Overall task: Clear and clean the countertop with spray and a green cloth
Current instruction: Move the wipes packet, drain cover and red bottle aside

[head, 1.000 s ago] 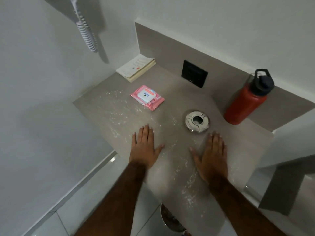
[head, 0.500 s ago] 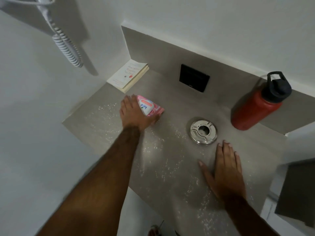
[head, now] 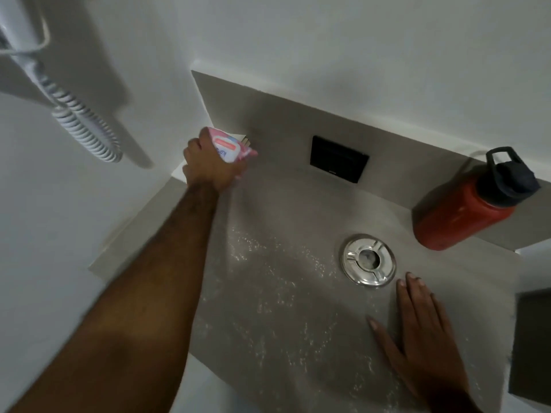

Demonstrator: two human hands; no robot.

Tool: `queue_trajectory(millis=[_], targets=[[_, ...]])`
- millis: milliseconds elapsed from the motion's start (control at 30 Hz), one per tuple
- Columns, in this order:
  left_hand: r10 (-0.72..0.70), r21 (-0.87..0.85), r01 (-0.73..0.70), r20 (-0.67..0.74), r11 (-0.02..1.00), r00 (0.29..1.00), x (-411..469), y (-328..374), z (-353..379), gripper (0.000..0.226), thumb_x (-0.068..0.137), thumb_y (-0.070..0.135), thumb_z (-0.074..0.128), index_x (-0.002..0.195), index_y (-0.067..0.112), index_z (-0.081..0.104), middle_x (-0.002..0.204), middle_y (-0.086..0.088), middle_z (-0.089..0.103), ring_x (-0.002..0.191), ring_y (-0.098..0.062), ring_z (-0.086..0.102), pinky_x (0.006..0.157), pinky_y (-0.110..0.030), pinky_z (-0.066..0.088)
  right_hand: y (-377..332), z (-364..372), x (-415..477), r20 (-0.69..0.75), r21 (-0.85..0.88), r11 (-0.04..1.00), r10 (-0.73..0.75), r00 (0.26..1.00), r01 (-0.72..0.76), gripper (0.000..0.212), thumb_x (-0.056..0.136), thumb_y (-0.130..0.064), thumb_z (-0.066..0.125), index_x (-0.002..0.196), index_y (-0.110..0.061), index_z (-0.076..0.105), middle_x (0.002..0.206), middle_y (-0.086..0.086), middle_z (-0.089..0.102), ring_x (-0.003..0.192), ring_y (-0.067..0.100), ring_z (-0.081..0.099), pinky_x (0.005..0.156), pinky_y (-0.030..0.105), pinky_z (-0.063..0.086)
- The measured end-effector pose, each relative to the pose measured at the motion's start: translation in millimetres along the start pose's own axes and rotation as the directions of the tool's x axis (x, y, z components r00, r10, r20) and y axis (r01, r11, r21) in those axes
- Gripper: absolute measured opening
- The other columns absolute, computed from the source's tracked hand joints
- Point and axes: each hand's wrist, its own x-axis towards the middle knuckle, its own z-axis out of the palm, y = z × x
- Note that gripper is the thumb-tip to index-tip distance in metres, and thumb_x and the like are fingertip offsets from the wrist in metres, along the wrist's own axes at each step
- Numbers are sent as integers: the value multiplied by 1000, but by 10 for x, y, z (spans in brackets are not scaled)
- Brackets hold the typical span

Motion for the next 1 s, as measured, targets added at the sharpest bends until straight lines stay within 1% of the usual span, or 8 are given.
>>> queue_trajectory(millis=[233, 333, 533, 667, 767, 900, 933, 1000], targets=[[54, 0, -54, 120, 999, 991, 712, -248, 451, 111, 71, 82, 61, 148, 7, 34, 145, -19, 44, 134, -37, 42, 113, -46, 36, 0, 44, 12, -91, -18, 1000, -16, 996, 15, 91, 91, -64, 49, 153, 2, 42, 166, 19, 33, 153, 34, 36, 123, 55, 32], [53, 38, -58, 105, 998, 993, 805, -321, 597, 105, 86, 76, 52, 155, 1, 24, 155, -25, 32, 142, -42, 31, 120, -49, 27, 7, 61, 11, -86, -13, 1000, -16, 996, 15, 91, 91, -65, 48, 154, 1, 41, 167, 17, 32, 154, 33, 35, 122, 55, 32], [32, 152, -45, 91, 987, 995, 714, -263, 598, 112, 83, 86, 34, 160, 8, 8, 168, -17, 9, 154, -39, 9, 124, -58, 11, 7, 26, -15, -33, -5, 1000, -17, 999, 17, 91, 97, -69, 38, 158, -1, 35, 170, 16, 27, 158, 30, 27, 125, 54, 28], [198, -114, -205, -66, 972, 978, -12, 179, 542, 96, 89, 70, 53, 155, 4, 29, 162, -20, 28, 151, -35, 23, 125, -49, 19, 5, 6, -20, 30, -5, 1000, 19, 999, -19, 90, 99, -71, 30, 161, -5, 28, 172, 13, 21, 160, 25, 20, 129, 49, 21], [531, -309, -503, 8, 807, 847, -1104, 531, 657, 57, 94, 51, 60, 131, 8, 61, 136, -14, 59, 129, -27, 49, 116, -33, 34, -7, -4, -28, 54, 5, 999, 35, 998, -36, 90, 100, -72, 27, 163, -7, 24, 173, 12, 18, 161, 24, 15, 129, 49, 20], [899, -321, -853, -8, 412, 437, -2325, 799, 831, 25, 91, 39, 68, 101, 16, 73, 108, 0, 71, 102, -21, 60, 88, -37, 49, -8, -14, -34, 57, 9, 999, 40, 998, -40, 89, 100, -71, 27, 163, -7, 24, 172, 12, 19, 161, 23, 14, 130, 50, 19], [917, -272, -881, 12, 388, 400, -2459, 793, 896, 27, 88, 40, 69, 103, 18, 73, 112, 2, 71, 103, -22, 61, 84, -38, 49, -5, -11, -34, 60, 7, 999, 39, 997, -39, 89, 100, -71, 26, 163, -8, 23, 172, 12, 19, 161, 23, 14, 130, 50, 19], [897, -154, -883, 73, 443, 437, -2573, 724, 988, 37, 85, 44, 66, 113, 20, 71, 117, 4, 70, 106, -25, 61, 81, -38, 49, -13, -12, -19, 69, 4, 999, 38, 997, -39, 87, 101, -71, 25, 163, -9, 22, 173, 12, 18, 162, 22, 11, 130, 49, 18]])
